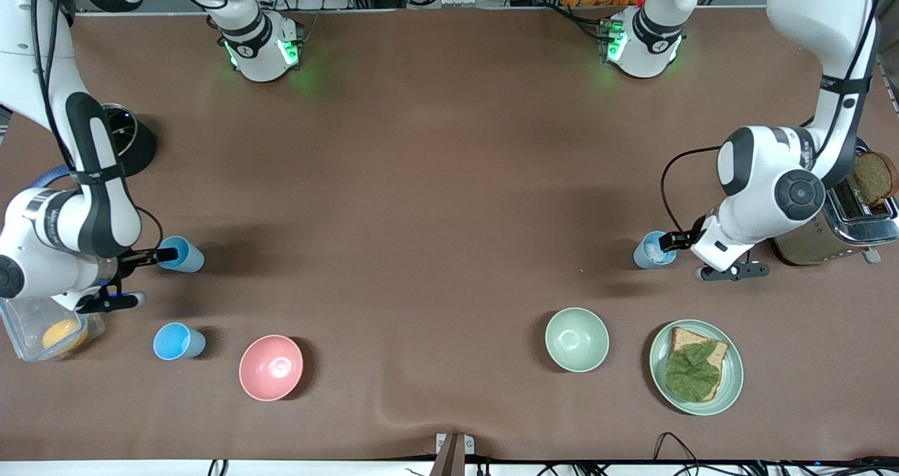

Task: Stack blue cups with both arms
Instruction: 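Grasp the blue cup holding tissue with the left gripper, then carry the tissue cup to the table center with the left gripper, release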

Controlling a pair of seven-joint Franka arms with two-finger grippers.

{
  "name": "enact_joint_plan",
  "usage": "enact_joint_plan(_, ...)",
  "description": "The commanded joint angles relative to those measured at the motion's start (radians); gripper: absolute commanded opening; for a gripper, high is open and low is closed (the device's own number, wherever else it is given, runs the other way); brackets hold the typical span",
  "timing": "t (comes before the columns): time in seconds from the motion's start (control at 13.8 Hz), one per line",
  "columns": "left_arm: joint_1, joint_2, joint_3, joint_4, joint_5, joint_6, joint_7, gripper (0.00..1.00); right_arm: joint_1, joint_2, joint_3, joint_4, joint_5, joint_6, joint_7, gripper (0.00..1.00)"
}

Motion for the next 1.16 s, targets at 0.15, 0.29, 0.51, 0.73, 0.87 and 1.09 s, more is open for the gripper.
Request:
enact_joint_plan(0.15, 0.002, 0.014, -0.004, -0.034, -0.013, 0.051, 0.029, 0.52, -0.019, -0.001, 0.016, -0.015, 0.02, 0.008, -0.002, 0.31)
enact_joint_plan(0.29, 0.003, 0.025, -0.013, -0.039, -0.013, 0.063, 0.029, 0.33, -0.019, -0.001, 0.016, -0.014, 0.031, 0.011, 0.009, 0.0)
enact_joint_plan(0.51, 0.002, 0.014, -0.019, -0.039, -0.02, 0.065, 0.023, 0.0, -0.02, -0.003, 0.014, -0.012, 0.092, 0.014, 0.007, 0.0)
enact_joint_plan(0.73, 0.01, -0.024, -0.081, -0.039, -0.023, 0.042, -0.003, 0.0, -0.019, -0.003, 0.014, -0.006, 0.092, 0.014, 0.007, 0.0)
enact_joint_plan(0.87, 0.011, -0.058, -0.149, -0.037, -0.028, 0.005, -0.068, 0.0, -0.019, -0.009, 0.014, 0.0, 0.092, 0.014, 0.007, 0.0)
enact_joint_plan(1.09, 0.001, -0.079, -0.319, -0.017, -0.03, -0.024, -0.325, 0.0, -0.016, -0.022, 0.016, 0.025, 0.094, 0.011, -0.002, 0.0)
